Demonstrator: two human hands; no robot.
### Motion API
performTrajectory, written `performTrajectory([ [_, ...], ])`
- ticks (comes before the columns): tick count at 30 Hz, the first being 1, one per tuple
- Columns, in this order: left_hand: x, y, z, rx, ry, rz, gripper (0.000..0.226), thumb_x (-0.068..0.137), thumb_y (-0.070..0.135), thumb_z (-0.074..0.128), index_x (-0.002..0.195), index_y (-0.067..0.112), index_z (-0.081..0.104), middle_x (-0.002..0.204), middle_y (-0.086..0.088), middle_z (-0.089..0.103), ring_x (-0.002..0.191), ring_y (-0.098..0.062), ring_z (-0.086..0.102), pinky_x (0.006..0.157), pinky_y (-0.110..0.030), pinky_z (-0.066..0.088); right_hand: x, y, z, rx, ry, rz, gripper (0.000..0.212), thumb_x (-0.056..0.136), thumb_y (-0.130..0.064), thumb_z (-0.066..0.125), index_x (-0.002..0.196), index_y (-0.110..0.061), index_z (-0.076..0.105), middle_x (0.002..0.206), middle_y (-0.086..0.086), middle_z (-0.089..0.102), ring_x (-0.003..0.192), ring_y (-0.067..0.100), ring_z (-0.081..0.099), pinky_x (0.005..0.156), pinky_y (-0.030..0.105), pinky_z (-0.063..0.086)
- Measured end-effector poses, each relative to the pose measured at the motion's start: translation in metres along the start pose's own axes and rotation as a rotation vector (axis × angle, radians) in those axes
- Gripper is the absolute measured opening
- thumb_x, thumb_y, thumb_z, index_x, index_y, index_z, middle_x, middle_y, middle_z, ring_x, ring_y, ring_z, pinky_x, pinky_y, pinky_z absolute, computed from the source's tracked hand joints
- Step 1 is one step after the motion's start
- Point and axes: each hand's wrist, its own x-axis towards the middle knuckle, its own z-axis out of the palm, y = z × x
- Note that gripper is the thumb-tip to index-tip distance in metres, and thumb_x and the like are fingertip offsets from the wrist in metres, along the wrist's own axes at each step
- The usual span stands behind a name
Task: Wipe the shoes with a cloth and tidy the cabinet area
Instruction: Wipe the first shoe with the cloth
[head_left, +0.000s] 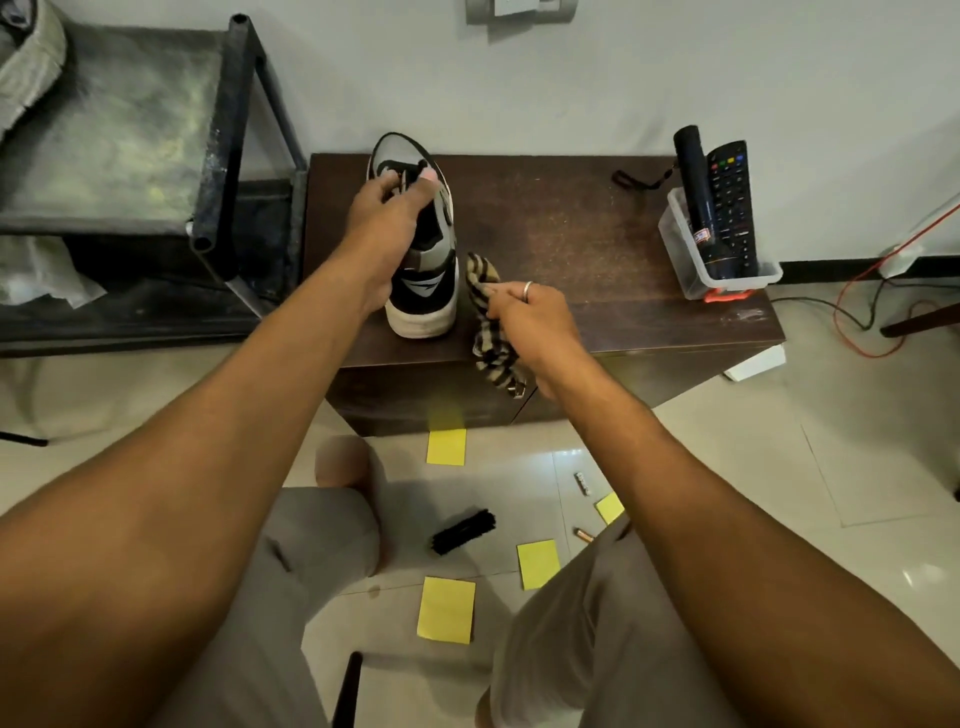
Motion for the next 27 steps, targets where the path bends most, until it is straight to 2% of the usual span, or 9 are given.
performTrajectory([
  [2,-0.012,-0.001,-0.004,-0.061,0.084,0.031,0.063,0.081,0.063,0.069,0.128,0.022,0.063,0.119,0.005,0.072,0.108,-0.01,0.069,0.1,-0.035,0.054,-0.006,-0.001,-0.002,0.045,0.007,-0.005,0.023,0.097,-0.017,0.058,0.099,-0.03,0.076,0.102,-0.013,0.074,0.089,0.001,0.064,0.072,0.018,0.048],
  [5,-0.038,-0.008,-0.009,-0.003,0.188,0.115,0.052,0.093,0.062,0.056,0.129,0.024,0.06,0.119,0.01,0.068,0.109,-0.001,0.063,0.098,-0.027,0.048,-0.016,0.002,-0.004,0.106,0.007,0.008,0.024,0.097,-0.017,0.054,0.094,-0.03,0.074,0.099,-0.005,0.076,0.097,0.017,0.07,0.083,0.034,0.058],
  [7,-0.058,-0.021,-0.009,0.064,0.193,0.17,0.056,0.094,0.065,0.052,0.134,0.026,0.054,0.128,0.012,0.062,0.117,-0.002,0.058,0.103,-0.029,0.046,-0.023,0.004,-0.007,0.123,0.0,0.022,0.024,0.1,-0.018,0.05,0.098,-0.028,0.073,0.101,-0.002,0.075,0.101,0.02,0.069,0.09,0.041,0.057],
  [11,-0.082,-0.04,0.005,0.252,0.11,0.169,0.094,0.082,0.072,0.066,0.155,0.025,0.029,0.145,0.013,0.042,0.134,-0.008,0.043,0.111,-0.031,0.038,-0.032,0.008,-0.014,0.176,-0.024,0.023,0.025,0.105,-0.016,0.043,0.1,-0.025,0.066,0.102,0.0,0.071,0.1,0.017,0.067,0.084,0.034,0.055],
  [14,-0.079,-0.049,0.019,0.324,0.162,0.146,0.112,0.072,0.075,0.071,0.158,0.026,0.019,0.164,-0.002,0.027,0.149,-0.021,0.03,0.12,-0.044,0.033,-0.035,0.015,-0.017,0.163,-0.009,0.032,0.025,0.105,-0.016,0.04,0.104,-0.024,0.063,0.104,0.001,0.07,0.099,0.018,0.066,0.082,0.033,0.054],
  [16,-0.075,-0.052,0.025,0.332,0.238,0.115,0.101,0.083,0.055,0.074,0.159,0.019,0.018,0.166,-0.007,0.023,0.152,-0.025,0.024,0.122,-0.046,0.029,-0.037,0.018,-0.018,0.164,0.011,0.032,0.026,0.104,-0.016,0.04,0.113,-0.022,0.063,0.108,0.001,0.07,0.102,0.018,0.066,0.088,0.036,0.055],
  [18,-0.073,-0.052,0.029,0.335,0.294,0.122,0.082,0.091,0.037,0.072,0.157,0.017,0.027,0.162,-0.008,0.033,0.15,-0.027,0.028,0.121,-0.048,0.03,-0.037,0.016,-0.02,0.159,0.019,0.032,0.029,0.104,-0.016,0.04,0.122,-0.02,0.063,0.111,0.001,0.07,0.104,0.017,0.066,0.087,0.035,0.055],
  [22,-0.077,-0.049,0.028,0.304,0.343,0.086,0.064,0.094,0.03,0.069,0.151,0.017,0.042,0.151,-0.006,0.049,0.142,-0.026,0.043,0.117,-0.046,0.037,-0.041,0.008,-0.024,0.182,0.014,0.012,0.028,0.104,-0.015,0.04,0.12,-0.019,0.063,0.108,0.0,0.071,0.099,0.015,0.066,0.073,0.027,0.05],
  [27,-0.125,-0.034,0.021,0.177,0.358,0.111,0.036,0.097,0.022,0.067,0.131,0.014,0.06,0.125,0.0,0.066,0.115,-0.015,0.059,0.097,-0.027,0.045,-0.056,0.01,-0.032,0.225,0.031,0.019,0.027,0.105,-0.016,0.041,0.12,-0.021,0.062,0.11,-0.001,0.069,0.1,0.013,0.065,0.074,0.027,0.05],
])
